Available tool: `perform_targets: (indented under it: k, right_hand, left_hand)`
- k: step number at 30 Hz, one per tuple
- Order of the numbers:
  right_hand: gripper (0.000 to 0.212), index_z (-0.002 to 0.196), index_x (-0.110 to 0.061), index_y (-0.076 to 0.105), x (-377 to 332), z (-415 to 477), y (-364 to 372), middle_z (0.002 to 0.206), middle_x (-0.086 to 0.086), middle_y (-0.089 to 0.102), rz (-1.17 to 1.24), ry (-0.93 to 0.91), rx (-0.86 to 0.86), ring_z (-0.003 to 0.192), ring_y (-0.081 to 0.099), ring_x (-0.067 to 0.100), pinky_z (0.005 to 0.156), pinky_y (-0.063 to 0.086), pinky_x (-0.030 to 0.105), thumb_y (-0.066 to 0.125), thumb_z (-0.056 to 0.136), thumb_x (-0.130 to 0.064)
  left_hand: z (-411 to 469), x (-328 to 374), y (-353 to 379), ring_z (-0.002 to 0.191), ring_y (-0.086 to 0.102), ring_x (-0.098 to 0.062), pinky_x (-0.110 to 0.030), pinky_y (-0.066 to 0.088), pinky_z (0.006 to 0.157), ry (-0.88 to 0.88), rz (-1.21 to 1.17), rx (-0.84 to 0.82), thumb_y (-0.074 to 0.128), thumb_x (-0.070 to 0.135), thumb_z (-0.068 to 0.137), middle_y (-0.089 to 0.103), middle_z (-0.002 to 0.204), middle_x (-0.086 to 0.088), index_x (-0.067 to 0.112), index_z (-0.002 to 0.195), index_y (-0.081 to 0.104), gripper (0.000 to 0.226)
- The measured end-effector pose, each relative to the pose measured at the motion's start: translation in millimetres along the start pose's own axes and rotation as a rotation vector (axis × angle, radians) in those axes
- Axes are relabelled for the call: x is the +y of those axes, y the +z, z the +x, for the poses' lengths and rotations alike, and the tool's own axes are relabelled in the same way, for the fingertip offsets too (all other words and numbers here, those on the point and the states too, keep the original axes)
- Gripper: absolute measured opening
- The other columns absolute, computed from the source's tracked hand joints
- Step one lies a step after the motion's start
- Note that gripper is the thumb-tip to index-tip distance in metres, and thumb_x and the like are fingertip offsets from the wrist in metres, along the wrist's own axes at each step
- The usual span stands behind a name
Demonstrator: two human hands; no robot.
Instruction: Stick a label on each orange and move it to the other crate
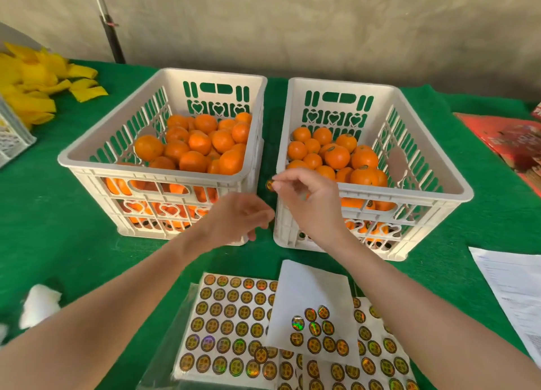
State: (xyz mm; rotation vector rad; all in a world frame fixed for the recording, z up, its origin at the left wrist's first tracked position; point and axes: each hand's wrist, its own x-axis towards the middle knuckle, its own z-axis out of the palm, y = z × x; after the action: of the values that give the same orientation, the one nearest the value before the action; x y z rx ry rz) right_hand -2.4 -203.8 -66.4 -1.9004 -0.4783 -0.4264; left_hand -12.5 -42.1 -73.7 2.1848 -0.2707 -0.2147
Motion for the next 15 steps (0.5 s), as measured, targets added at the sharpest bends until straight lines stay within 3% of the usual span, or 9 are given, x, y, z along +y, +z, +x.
perform_targets:
  k: [2, 4, 6, 8, 10, 11, 13, 15]
  right_hand:
    - [0.017, 0.101, -0.008, 0.071, -4, 25, 12, 0.096, 0.002, 0.066, -0.054, -0.136, 0.045, 0.089, 0.058, 0.010, 0.080, 0.048, 0.023, 0.061, 0.088, -0.004]
    - [0.035, 0.123, -0.014, 0.061, -2, 52, 27, 0.115, 0.005, 0.061, -0.115, -0.153, 0.010, 0.109, 0.050, 0.011, 0.095, 0.041, 0.025, 0.057, 0.089, -0.003]
    - [0.057, 0.142, -0.021, 0.039, 1, 77, 46, 0.135, 0.005, 0.049, -0.134, -0.079, -0.113, 0.126, 0.039, 0.013, 0.104, 0.030, 0.024, 0.052, 0.090, -0.002]
    - [0.073, 0.150, -0.024, 0.020, 4, 99, 66, 0.145, 0.006, 0.040, -0.159, -0.041, -0.217, 0.132, 0.034, 0.016, 0.105, 0.023, 0.022, 0.050, 0.088, 0.003]
    - [0.082, 0.151, -0.023, 0.011, 9, 119, 86, 0.140, 0.011, 0.044, -0.233, -0.047, -0.293, 0.124, 0.044, 0.020, 0.099, 0.033, 0.025, 0.049, 0.086, 0.007]
    - [0.084, 0.152, -0.023, 0.009, 12, 127, 96, 0.127, 0.011, 0.052, -0.272, -0.047, -0.328, 0.110, 0.052, 0.021, 0.089, 0.042, 0.027, 0.050, 0.085, 0.008]
    - [0.087, 0.152, -0.024, 0.006, 18, 139, 110, 0.094, 0.006, 0.055, -0.350, -0.012, -0.378, 0.078, 0.054, 0.017, 0.065, 0.047, 0.031, 0.050, 0.085, 0.009]
    - [0.088, 0.152, -0.027, 0.005, 28, 146, 118, 0.083, -0.006, 0.050, -0.409, 0.042, -0.383, 0.067, 0.050, 0.010, 0.053, 0.045, 0.030, 0.051, 0.086, 0.007]
  left_hand:
    - [2, 5, -30, 0.052, 0.060, -0.004, -0.013, 0.042, 0.045, 0.073, -0.104, 0.145, 0.058, 0.020, 0.093, 0.070, 0.069, 0.006, 0.017, 0.085, 0.068, 0.013]
    - [6, 0, -60, 0.053, 0.060, -0.005, -0.016, 0.045, 0.045, 0.099, -0.188, 0.304, 0.057, 0.012, 0.093, 0.070, 0.070, 0.004, 0.017, 0.086, 0.068, 0.014]
    - [15, -16, -89, 0.054, 0.060, -0.006, -0.019, 0.047, 0.048, 0.070, -0.248, 0.494, 0.055, 0.003, 0.093, 0.069, 0.068, 0.004, 0.019, 0.085, 0.067, 0.022]
    - [29, -37, -117, 0.060, 0.061, -0.011, -0.024, 0.049, 0.054, -0.009, -0.267, 0.649, 0.051, -0.004, 0.092, 0.069, 0.074, 0.000, 0.018, 0.087, 0.066, 0.028]
    - [46, -54, -141, 0.069, 0.060, -0.018, -0.028, 0.048, 0.062, -0.111, -0.204, 0.702, 0.050, -0.007, 0.090, 0.068, 0.082, -0.005, 0.012, 0.095, 0.066, 0.026]
    - [55, -64, -151, 0.072, 0.059, -0.018, -0.027, 0.047, 0.063, -0.167, -0.131, 0.685, 0.051, -0.006, 0.089, 0.068, 0.088, -0.008, 0.011, 0.099, 0.066, 0.025]
    - [73, -80, -163, 0.079, 0.059, -0.013, -0.022, 0.047, 0.064, -0.259, 0.068, 0.583, 0.056, 0.000, 0.088, 0.065, 0.098, -0.004, 0.011, 0.107, 0.067, 0.024]
    - [89, -79, -164, 0.094, 0.060, -0.018, -0.025, 0.049, 0.077, -0.270, 0.268, 0.429, 0.060, 0.005, 0.088, 0.065, 0.110, -0.005, 0.007, 0.112, 0.066, 0.025]
